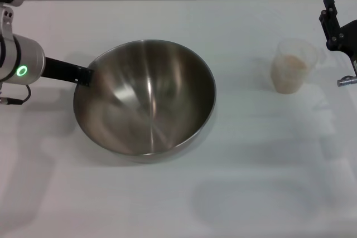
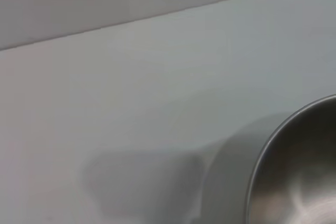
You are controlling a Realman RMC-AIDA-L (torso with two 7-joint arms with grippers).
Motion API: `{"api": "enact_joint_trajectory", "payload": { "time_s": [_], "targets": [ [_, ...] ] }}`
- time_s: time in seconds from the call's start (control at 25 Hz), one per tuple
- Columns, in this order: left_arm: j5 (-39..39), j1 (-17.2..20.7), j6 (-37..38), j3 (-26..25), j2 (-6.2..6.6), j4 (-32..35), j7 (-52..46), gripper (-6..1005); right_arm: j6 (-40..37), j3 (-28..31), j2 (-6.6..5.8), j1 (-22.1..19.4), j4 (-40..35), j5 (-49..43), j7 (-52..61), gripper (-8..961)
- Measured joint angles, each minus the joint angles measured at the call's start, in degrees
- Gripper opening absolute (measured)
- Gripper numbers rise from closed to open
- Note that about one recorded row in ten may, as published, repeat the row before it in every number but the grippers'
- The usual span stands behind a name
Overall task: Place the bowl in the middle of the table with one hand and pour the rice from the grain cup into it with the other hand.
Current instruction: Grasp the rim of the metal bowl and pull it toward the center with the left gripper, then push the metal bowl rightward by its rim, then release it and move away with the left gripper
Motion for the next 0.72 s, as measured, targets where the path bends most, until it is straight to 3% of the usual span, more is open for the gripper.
{"api": "enact_joint_trajectory", "payload": {
  "time_s": [0.72],
  "targets": [
    [-1.0,-3.6,0.0,0.6,-0.01,-5.1,1.1,36,0.1,-0.1,0.07,0.1,0.0,-0.1,0.0,611]
  ]
}}
